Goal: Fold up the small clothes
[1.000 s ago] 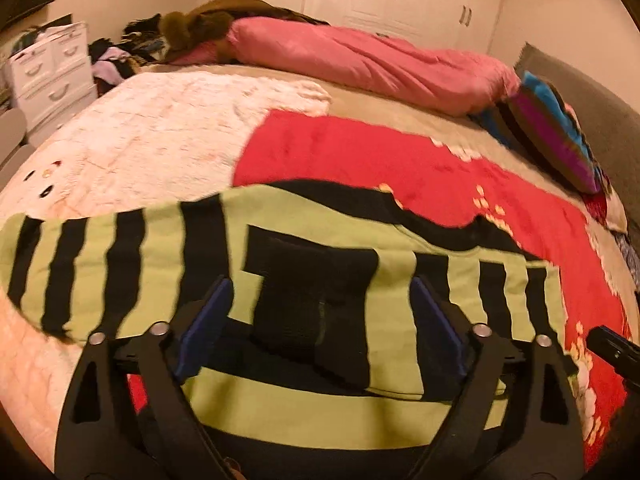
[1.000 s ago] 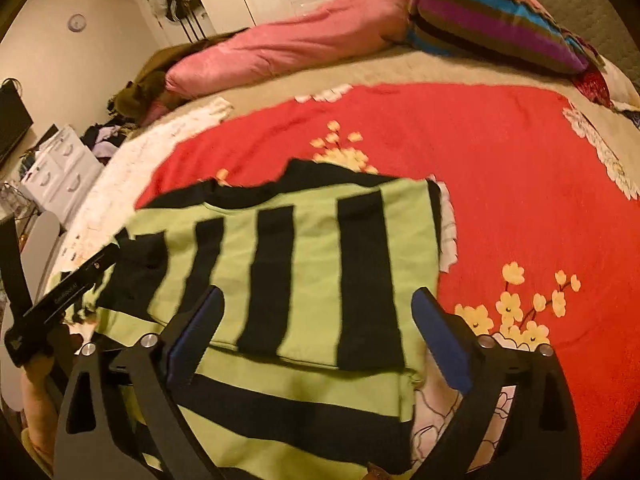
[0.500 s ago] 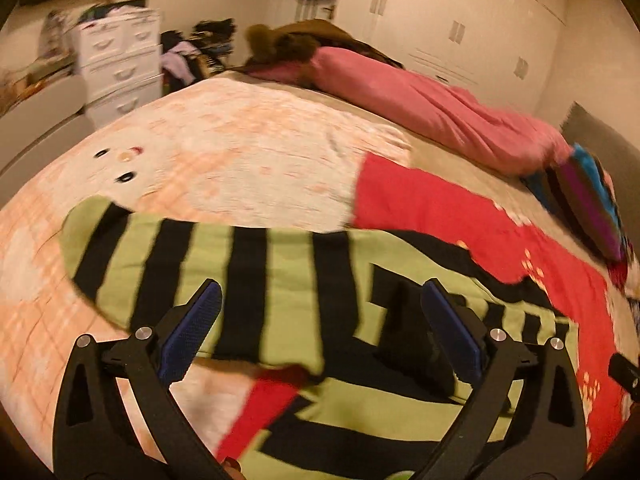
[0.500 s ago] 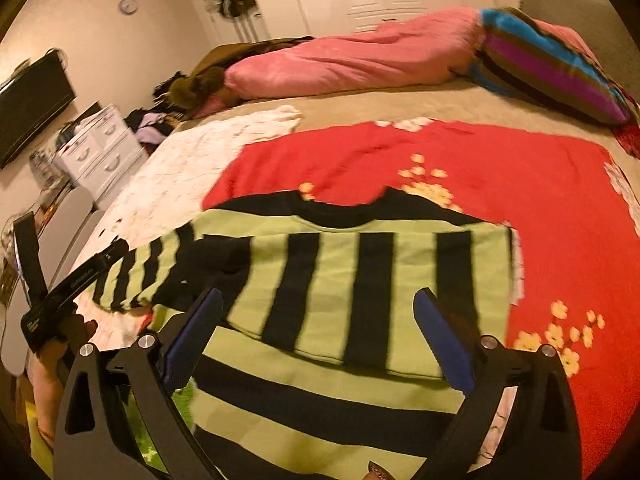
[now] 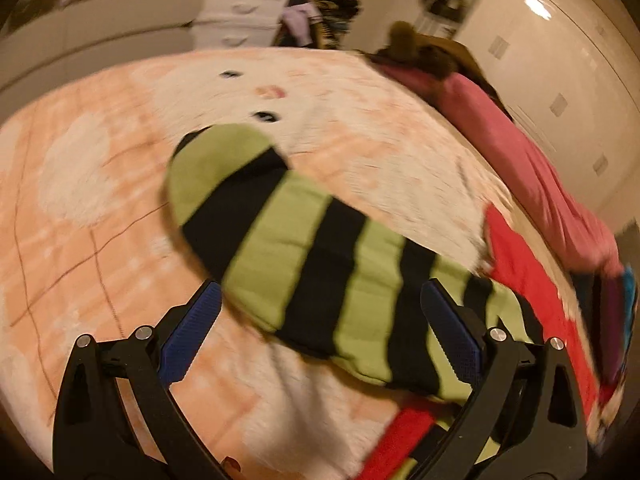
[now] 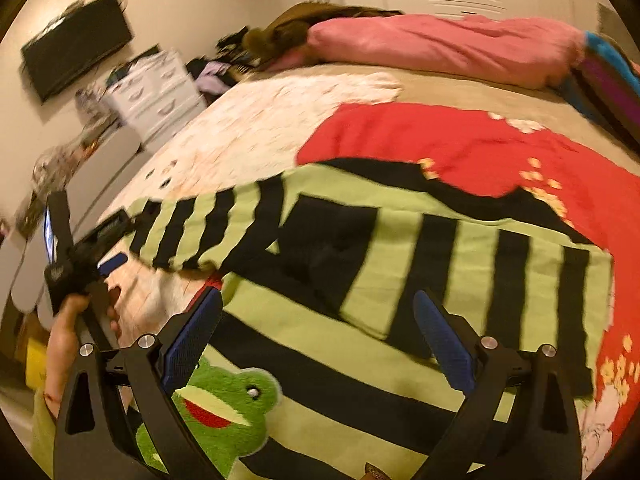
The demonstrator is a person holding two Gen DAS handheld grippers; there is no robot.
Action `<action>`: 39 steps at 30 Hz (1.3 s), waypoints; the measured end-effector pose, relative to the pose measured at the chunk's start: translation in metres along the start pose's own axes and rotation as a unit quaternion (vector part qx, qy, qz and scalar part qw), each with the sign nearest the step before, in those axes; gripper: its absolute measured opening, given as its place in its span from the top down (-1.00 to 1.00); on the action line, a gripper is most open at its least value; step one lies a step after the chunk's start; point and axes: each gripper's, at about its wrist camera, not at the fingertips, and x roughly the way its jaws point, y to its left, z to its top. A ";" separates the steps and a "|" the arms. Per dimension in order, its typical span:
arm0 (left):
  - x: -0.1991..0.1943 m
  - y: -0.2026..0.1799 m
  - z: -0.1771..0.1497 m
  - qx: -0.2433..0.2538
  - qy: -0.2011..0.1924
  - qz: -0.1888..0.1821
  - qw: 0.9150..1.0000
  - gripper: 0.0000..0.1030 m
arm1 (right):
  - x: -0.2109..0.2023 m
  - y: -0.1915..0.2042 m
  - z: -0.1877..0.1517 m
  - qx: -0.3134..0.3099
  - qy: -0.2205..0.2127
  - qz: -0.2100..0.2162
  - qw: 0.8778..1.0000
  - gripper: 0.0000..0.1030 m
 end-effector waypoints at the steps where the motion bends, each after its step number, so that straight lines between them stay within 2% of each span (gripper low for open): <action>1: 0.003 0.008 0.000 -0.016 0.003 0.006 1.000 -0.81 | 0.004 0.004 -0.001 -0.004 0.004 0.002 1.000 -0.86; 7: 0.016 0.045 0.003 -0.117 -0.002 0.005 0.993 -0.81 | 0.029 0.034 -0.022 -0.037 0.046 0.032 0.998 -0.86; 10: 0.024 0.062 -0.001 -0.169 -0.008 -0.016 0.985 -0.81 | 0.034 0.038 -0.034 -0.039 0.061 0.041 0.997 -0.86; 13: 0.023 0.068 -0.004 -0.193 -0.030 -0.028 0.980 -0.80 | 0.035 0.033 -0.042 -0.030 0.069 0.043 0.996 -0.86; 15: 0.022 0.069 -0.003 -0.198 -0.046 -0.036 0.978 -0.72 | 0.034 0.024 -0.047 -0.019 0.075 0.036 0.996 -0.86; 17: 0.028 0.073 0.001 -0.202 -0.052 -0.046 0.977 -0.30 | 0.030 0.013 -0.051 -0.004 0.075 0.031 0.997 -0.86; 18: 0.032 0.078 0.003 -0.208 -0.056 -0.051 0.975 -0.22 | 0.026 0.007 -0.054 0.004 0.075 0.029 0.997 -0.86; 20: 0.036 0.088 0.006 -0.219 -0.066 -0.064 0.971 0.31 | 0.021 -0.001 -0.056 0.012 0.071 0.024 0.997 -0.86; 21: 0.038 0.093 0.007 -0.227 -0.067 -0.073 0.969 0.45 | 0.017 -0.007 -0.057 0.018 0.069 0.020 0.997 -0.86; 22: 0.040 0.099 0.006 -0.239 -0.065 -0.085 0.965 0.72 | 0.015 -0.012 -0.058 0.022 0.068 0.017 0.997 -0.86; 23: 0.042 0.105 0.005 -0.250 -0.062 -0.100 0.961 0.86 | 0.014 -0.016 -0.058 0.028 0.068 0.014 0.997 -0.86; 24: 0.043 0.109 0.004 -0.257 -0.061 -0.117 0.957 0.89 | 0.013 -0.021 -0.059 0.035 0.067 0.012 0.997 -0.86; 26: 0.039 0.106 0.005 -0.249 -0.069 -0.128 0.958 0.97 | 0.011 -0.032 -0.060 0.049 0.066 0.004 0.997 -0.86; 32: 0.000 0.067 0.018 -0.173 -0.113 -0.182 0.961 0.98 | 0.003 -0.055 -0.058 0.077 0.057 -0.005 0.995 -0.86; 35: -0.032 0.030 0.018 -0.108 -0.132 -0.210 0.963 0.98 | -0.006 -0.068 -0.058 0.090 0.050 -0.011 0.995 -0.86; 39: -0.061 -0.032 0.012 -0.027 -0.139 -0.251 0.958 0.98 | -0.027 -0.096 -0.061 0.122 0.036 -0.024 0.992 -0.86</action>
